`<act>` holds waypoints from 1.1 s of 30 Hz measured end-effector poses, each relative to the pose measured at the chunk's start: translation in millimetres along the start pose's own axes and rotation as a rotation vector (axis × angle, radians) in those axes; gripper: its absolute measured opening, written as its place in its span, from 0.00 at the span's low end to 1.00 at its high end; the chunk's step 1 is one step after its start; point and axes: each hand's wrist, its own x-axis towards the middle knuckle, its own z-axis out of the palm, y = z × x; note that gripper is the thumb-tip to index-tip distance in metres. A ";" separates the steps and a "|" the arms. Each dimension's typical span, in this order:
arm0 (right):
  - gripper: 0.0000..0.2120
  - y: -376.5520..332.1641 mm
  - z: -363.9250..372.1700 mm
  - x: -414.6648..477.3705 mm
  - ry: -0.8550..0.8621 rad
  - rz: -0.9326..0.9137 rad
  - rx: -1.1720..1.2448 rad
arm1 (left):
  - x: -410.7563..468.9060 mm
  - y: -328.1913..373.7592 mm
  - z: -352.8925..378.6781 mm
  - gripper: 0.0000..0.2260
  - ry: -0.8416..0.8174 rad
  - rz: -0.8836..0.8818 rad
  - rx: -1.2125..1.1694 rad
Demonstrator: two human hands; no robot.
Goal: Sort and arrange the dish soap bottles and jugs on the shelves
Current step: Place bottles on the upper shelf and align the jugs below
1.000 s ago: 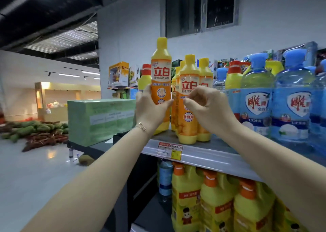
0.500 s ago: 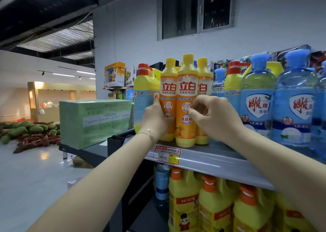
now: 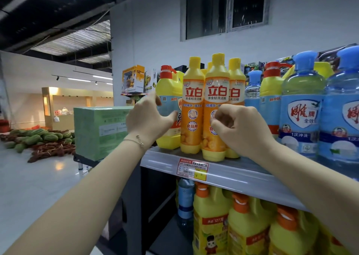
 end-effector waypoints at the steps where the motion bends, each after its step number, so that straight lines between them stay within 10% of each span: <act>1: 0.06 -0.3 0.8 0.1 0.002 -0.002 -0.003 | 0.2 -5.2 4.2 0.25 0.004 -0.040 -0.065; 8: 0.08 -10.5 6.6 0.1 -0.002 -0.082 -0.081 | 2.5 -16.9 38.6 0.32 -0.281 -0.384 -0.636; 20: 0.09 -12.7 -2.7 -9.1 0.034 -0.110 -0.078 | 0.7 -16.4 43.6 0.24 0.108 -0.505 -0.673; 28: 0.04 -42.9 10.8 0.1 0.031 -0.224 0.092 | -15.0 -35.4 -46.3 0.20 0.201 -0.278 -0.675; 33: 0.26 -74.1 40.5 7.8 -0.154 -0.114 0.307 | -59.7 -49.4 -99.0 0.13 0.105 -0.347 -0.919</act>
